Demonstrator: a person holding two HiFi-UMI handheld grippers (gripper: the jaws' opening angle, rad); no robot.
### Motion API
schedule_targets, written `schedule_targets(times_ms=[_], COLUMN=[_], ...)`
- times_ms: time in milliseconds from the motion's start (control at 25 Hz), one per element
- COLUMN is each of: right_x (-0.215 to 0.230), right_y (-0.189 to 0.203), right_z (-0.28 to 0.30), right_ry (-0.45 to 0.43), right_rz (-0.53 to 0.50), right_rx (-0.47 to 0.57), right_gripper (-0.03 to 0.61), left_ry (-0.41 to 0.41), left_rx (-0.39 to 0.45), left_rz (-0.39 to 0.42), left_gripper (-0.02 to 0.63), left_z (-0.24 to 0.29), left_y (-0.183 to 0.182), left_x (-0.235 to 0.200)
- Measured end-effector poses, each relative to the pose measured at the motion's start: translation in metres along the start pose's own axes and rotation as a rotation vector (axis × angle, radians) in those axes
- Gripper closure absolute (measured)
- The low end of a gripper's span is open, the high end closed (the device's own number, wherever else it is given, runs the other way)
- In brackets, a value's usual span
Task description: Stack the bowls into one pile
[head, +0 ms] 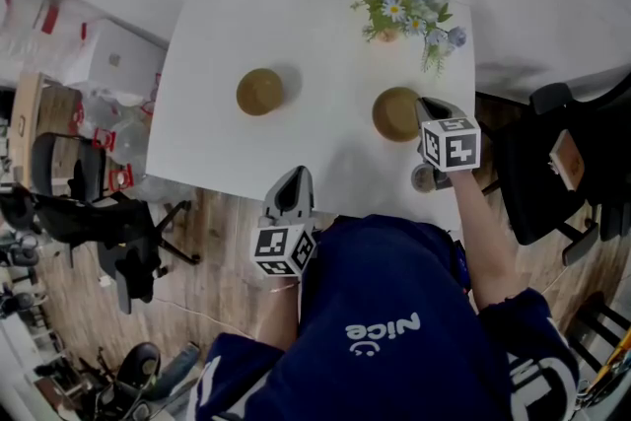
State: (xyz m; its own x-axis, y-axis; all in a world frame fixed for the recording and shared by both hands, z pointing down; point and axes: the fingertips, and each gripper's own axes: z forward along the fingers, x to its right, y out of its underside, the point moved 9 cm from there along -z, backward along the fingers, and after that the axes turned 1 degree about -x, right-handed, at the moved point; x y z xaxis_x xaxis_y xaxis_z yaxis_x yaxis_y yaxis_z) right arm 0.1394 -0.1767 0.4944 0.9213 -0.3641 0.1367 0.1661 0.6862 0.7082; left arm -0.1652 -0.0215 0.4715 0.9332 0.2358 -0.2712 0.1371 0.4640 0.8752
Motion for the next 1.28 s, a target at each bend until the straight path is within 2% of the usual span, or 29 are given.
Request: schedule_targets(times_ms=[400,760,1080,1280], right_x=[-0.004,-0.009,-0.037,-0.063], right_y=[-0.002,-0.009,-0.008,0.000], right_z=[-0.006,-0.026,-0.046,-0.048], right_ry=[0.006,0.019,-0.021,-0.046], right_rz=[-0.004,0.001,-0.021,-0.079], right_rx=[0.024,0.093,0.141,0.146], right_gripper=[0.538,0.489,0.489,0.489], left_ry=[0.008,0.006,-0.012,-0.013], left_rx=[0.005,0.019,0.021,0.028], left_rz=[-0.002,-0.014,-0.025,-0.030], left_gripper=[0.595,0.595,0.595,0.595], left_z=[0.000,-0.001,0.000,0.001], left_y=[-0.001,-0.002,-0.003,-0.006], left_x=[-0.002,-0.008,-0.016,-0.020])
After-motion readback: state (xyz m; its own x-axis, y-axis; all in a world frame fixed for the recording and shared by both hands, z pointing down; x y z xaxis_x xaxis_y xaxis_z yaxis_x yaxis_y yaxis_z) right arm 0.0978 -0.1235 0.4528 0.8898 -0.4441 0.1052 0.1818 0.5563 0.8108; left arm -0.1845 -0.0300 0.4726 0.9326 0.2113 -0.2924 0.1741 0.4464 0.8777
